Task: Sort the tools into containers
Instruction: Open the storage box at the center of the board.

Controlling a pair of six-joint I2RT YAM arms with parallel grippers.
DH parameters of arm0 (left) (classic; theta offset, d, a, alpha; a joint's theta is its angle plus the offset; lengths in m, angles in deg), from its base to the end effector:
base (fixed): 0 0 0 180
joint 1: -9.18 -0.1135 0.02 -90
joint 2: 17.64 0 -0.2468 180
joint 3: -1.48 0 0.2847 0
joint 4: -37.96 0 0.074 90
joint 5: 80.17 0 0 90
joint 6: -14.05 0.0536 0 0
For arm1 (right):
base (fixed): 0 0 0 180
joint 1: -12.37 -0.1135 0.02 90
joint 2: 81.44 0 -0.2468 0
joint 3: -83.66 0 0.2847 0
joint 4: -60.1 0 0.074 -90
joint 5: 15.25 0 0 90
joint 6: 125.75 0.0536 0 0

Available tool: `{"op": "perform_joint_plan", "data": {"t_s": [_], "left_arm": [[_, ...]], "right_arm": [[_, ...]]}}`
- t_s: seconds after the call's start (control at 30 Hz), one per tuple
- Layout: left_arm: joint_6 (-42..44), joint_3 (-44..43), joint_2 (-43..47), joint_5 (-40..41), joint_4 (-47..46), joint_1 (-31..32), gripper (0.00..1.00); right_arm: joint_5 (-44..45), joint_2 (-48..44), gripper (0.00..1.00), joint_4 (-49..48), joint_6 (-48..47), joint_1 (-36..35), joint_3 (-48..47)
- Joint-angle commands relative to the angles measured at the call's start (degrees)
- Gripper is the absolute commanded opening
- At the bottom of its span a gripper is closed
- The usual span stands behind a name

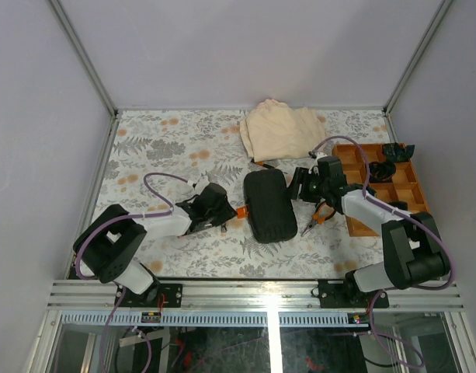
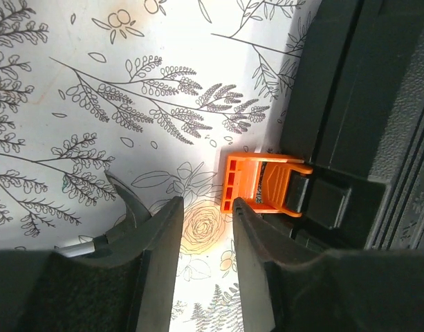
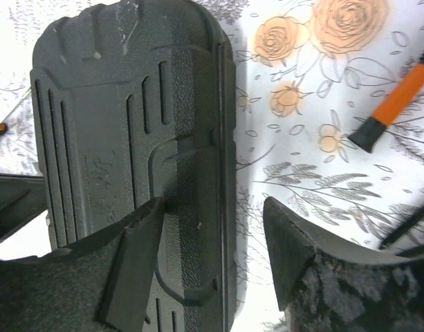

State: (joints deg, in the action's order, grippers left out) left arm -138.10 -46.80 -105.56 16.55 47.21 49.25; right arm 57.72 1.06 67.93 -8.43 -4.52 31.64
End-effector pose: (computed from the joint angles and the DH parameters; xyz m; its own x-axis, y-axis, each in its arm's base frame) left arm 0.2443 -0.1973 0.0826 -0.7825 -0.4892 -0.3851 -0.2387 0.8070 -0.5402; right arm 0.3126 0.1113 0.1361 -0.7554 0.2292 -0.6138 -0.1699 0.8362 0.5214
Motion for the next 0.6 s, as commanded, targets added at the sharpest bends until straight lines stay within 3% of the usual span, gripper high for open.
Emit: {"op": "perform_joint_plan", "data": {"t_s": [0.0,0.57], "left_arm": [[1.7,-1.3,-1.5,1.1,0.5,-0.3,0.35],[4.3,-1.7,-1.6,-1.6,-0.1,-0.7,0.38]], "right_arm": [[6.6,-3.1,0.69,8.6,-5.3,-1.0,-5.1],[18.6,-7.4,0.79,17.6,-7.8,-14.0,-11.1]]}}
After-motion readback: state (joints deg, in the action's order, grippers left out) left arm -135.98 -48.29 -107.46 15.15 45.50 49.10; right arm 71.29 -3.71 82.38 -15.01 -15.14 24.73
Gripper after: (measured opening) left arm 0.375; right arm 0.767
